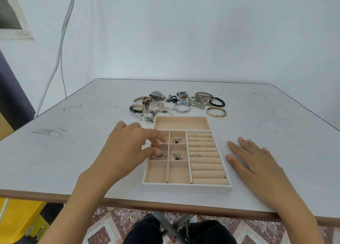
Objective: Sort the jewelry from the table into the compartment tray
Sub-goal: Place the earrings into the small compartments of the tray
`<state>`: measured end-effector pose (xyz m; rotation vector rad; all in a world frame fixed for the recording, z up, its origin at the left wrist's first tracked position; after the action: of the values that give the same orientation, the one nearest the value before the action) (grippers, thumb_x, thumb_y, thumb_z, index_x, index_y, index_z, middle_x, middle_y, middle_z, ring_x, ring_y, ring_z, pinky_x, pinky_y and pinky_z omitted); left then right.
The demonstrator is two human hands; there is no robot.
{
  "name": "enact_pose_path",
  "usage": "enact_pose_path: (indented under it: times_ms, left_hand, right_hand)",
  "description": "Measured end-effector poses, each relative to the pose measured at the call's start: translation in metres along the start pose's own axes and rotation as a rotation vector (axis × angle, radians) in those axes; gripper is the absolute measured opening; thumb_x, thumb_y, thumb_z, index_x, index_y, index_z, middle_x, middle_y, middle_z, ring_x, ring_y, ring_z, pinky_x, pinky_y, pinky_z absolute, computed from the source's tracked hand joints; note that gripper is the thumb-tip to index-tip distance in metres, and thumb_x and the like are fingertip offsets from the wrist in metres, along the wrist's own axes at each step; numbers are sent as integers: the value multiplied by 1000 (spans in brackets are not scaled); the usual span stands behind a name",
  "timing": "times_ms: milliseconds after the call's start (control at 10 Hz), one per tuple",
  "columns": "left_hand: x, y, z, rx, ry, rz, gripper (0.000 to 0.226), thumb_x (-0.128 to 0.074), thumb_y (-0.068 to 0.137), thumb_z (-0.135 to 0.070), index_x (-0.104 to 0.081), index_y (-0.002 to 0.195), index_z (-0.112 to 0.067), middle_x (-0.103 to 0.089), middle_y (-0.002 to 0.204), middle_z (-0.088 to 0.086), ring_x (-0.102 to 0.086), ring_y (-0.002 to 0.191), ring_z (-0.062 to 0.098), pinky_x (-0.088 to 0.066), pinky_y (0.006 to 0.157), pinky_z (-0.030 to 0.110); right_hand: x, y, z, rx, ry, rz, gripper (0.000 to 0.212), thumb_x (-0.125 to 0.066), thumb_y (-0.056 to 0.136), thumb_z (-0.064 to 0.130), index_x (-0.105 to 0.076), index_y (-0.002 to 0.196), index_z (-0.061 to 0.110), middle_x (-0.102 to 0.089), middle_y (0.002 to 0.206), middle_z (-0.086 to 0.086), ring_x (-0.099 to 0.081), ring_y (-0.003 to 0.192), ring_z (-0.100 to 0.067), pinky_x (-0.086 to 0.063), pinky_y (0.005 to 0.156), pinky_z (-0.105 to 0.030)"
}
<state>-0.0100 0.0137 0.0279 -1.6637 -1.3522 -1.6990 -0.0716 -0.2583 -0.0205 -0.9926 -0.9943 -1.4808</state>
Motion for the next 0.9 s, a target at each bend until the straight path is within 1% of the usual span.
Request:
enact_pose_path:
  times_ms: [100,200,300,400,700,800,900]
  left_hand:
    - [-1,-4,2,1,-9,11,15,-59,83,-55,-68,91,-45,-60,77,-25,-50,83,0,-26,79,26]
    - [-3,-7,0,-26,-41,10,37,-44,82,-71,-68,83,-42,-63,76,-21,-52,80,1,-29,79,28]
    - [-8,-8,1,-39,-53,26,54,-23,78,-73,-67,82,-42,-63,81,-22,-51,81,0,-31,80,28]
    - [-11,-8,2,-36,-70,38,56,-20,79,-69,-68,83,-41,-61,82,-23,-50,82,0,-33,81,29]
    - [-14,-8,2,-36,-99,54,49,-23,80,-66,-66,81,-42,-61,83,-22,-51,82,0,-35,82,31]
    - [-13,-7,4,-35,-117,51,48,-26,80,-65,-67,81,-41,-62,80,-23,-52,82,1,-36,82,31]
    - [-11,-5,6,-35,-166,43,42,-33,80,-64,-69,83,-41,-64,79,-25,-54,81,1,-39,78,29]
  right_hand:
    - [0,-1,0,-1,0,1,55,-22,97,53,-13,149,40,-2,160,12,4,146,-4,5,118,-29]
    - [0,-1,0,0,2,1,55,-21,96,54,-13,149,41,-2,160,12,4,146,-3,5,118,-29]
    - [0,-1,0,-2,5,1,55,-21,96,54,-13,149,41,-2,159,12,4,146,-3,5,118,-29]
    - [0,-1,-1,-1,8,-3,55,-21,96,54,-13,149,41,-2,159,12,4,146,-3,5,118,-28]
    - [1,-2,0,1,1,-1,55,-21,97,53,-13,149,41,-2,159,12,4,146,-3,5,119,-29]
    - [1,-2,1,-2,6,3,55,-22,96,53,-13,149,41,-3,159,12,4,146,-3,5,119,-29]
    - [1,-2,1,-1,6,5,55,-23,96,53,-15,149,41,-5,159,12,2,146,-3,4,118,-28]
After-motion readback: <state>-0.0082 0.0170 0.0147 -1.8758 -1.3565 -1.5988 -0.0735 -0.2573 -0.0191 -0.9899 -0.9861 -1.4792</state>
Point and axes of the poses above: each hand's wrist, its own y-axis towards the middle knuckle, its own x-axis out of the back of the hand, z = x × y, the point moved 4 cm from there along y, towards the middle knuckle
